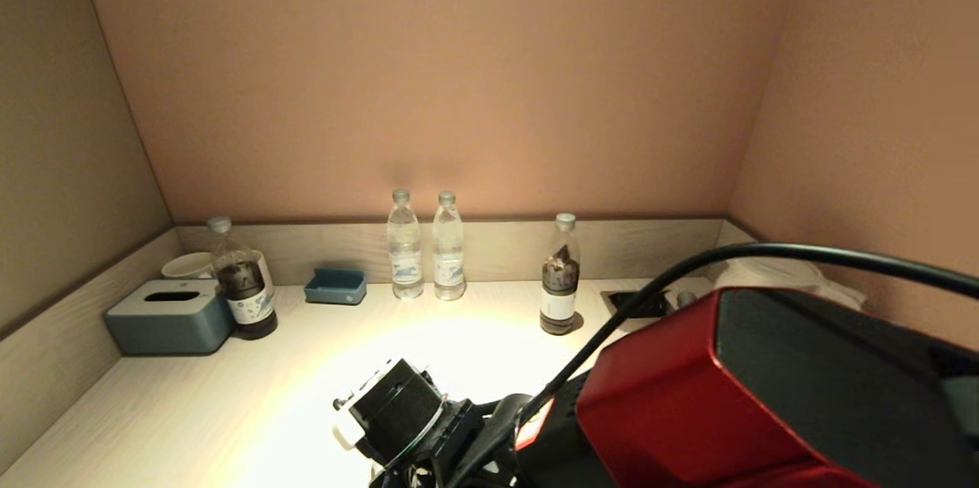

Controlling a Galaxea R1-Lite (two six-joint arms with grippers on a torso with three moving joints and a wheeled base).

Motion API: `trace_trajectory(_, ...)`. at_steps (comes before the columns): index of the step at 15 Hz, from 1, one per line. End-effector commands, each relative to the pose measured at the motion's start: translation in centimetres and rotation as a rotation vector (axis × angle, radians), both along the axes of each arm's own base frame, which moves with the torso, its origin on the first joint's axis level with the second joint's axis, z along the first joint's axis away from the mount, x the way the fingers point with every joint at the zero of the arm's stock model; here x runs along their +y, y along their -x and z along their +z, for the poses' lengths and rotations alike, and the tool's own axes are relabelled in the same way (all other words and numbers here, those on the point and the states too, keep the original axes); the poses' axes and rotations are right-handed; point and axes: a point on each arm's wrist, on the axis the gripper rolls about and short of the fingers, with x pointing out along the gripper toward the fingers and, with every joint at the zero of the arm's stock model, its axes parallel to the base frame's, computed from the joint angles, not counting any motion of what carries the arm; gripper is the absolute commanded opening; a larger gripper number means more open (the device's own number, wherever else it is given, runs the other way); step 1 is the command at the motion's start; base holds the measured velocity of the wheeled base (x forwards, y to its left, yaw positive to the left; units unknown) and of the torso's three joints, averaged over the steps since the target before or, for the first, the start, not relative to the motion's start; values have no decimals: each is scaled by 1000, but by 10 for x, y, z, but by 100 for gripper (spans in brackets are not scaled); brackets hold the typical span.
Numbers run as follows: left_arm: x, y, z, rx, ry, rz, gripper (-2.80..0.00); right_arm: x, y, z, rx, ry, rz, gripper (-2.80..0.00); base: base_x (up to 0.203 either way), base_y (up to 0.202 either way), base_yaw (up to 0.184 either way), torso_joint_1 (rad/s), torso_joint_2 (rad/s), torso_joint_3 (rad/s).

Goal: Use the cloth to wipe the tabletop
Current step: Sweep the stains on the table

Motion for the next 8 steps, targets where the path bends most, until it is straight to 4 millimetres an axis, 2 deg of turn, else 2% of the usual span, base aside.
trace_trajectory(1, 0, 0, 0, -1, 1, 0, -280, 14, 0, -16, -1, 27, 24, -280, 0, 0, 0, 0, 0, 0)
trace_trajectory(4, 0, 0, 0, -1, 1, 0, -280, 32, 2, -20, -31, 32, 61, -280, 0, 0, 0, 0, 0, 0)
trace_trajectory(6, 0, 0, 0, 0, 1, 0, -280, 45, 13, -26, -24, 62, 98, -280, 0, 0, 0, 0, 0, 0)
trace_trajectory(8, 0, 0, 0, -1, 1, 0, -280, 50, 19, -31, -19, 79, 117, -280, 0, 0, 0, 0, 0, 0)
